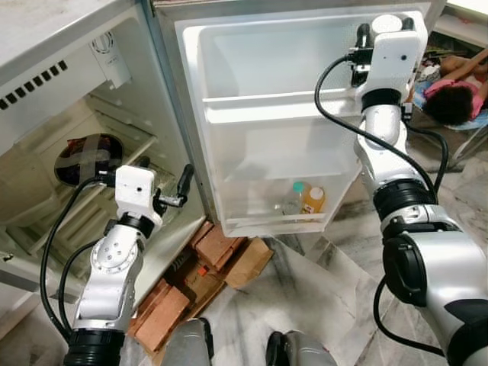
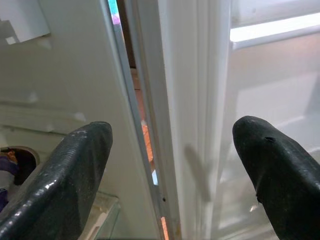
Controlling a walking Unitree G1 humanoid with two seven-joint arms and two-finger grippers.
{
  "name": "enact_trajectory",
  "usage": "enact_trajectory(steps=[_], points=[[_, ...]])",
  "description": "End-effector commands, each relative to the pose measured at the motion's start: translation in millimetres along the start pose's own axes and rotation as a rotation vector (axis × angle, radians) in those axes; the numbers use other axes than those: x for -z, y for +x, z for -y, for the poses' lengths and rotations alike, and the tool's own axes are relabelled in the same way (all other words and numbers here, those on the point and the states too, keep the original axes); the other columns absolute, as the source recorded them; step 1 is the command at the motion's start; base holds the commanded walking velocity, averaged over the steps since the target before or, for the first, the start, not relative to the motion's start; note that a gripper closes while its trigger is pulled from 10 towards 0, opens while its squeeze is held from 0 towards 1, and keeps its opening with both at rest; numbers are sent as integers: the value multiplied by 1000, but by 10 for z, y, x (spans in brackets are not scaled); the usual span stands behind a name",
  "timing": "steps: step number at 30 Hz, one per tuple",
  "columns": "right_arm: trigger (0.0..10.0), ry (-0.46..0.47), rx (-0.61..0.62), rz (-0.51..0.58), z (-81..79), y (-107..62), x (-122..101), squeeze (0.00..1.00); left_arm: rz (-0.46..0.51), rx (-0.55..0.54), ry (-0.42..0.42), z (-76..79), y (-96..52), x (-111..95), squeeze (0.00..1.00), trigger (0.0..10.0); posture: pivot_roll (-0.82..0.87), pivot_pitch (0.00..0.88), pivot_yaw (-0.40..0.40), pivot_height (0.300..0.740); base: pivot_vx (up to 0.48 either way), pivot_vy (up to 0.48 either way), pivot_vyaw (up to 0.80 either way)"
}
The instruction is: Restocking fridge
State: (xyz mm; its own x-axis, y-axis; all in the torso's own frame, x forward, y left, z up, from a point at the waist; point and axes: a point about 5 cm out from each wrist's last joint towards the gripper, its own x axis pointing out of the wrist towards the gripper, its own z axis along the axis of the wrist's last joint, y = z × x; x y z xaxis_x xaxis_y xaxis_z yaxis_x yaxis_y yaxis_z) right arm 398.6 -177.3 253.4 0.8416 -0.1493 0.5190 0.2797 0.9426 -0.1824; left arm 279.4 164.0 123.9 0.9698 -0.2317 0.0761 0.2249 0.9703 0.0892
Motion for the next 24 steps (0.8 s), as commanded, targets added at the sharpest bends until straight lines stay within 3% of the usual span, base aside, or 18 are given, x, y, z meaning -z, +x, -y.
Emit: enact_trajectory(steps=[1, 17, 24], points=[[10000, 6, 23, -39, 58, 15, 39, 1000, -9, -1, 6, 0, 0, 12, 0, 10000, 144, 145, 34, 740, 0, 0, 0], [10000, 42, -9, 31, 141, 89, -132, 1000, 0, -7, -2, 26, 54, 31, 0, 10000, 116, 114, 15, 740, 0, 0, 0], [10000, 78, -57, 112, 112, -83, -222, 1000, -7, -38, -9, 4, 8, 68, 0, 10000, 102, 85, 2, 740, 0, 0, 0]])
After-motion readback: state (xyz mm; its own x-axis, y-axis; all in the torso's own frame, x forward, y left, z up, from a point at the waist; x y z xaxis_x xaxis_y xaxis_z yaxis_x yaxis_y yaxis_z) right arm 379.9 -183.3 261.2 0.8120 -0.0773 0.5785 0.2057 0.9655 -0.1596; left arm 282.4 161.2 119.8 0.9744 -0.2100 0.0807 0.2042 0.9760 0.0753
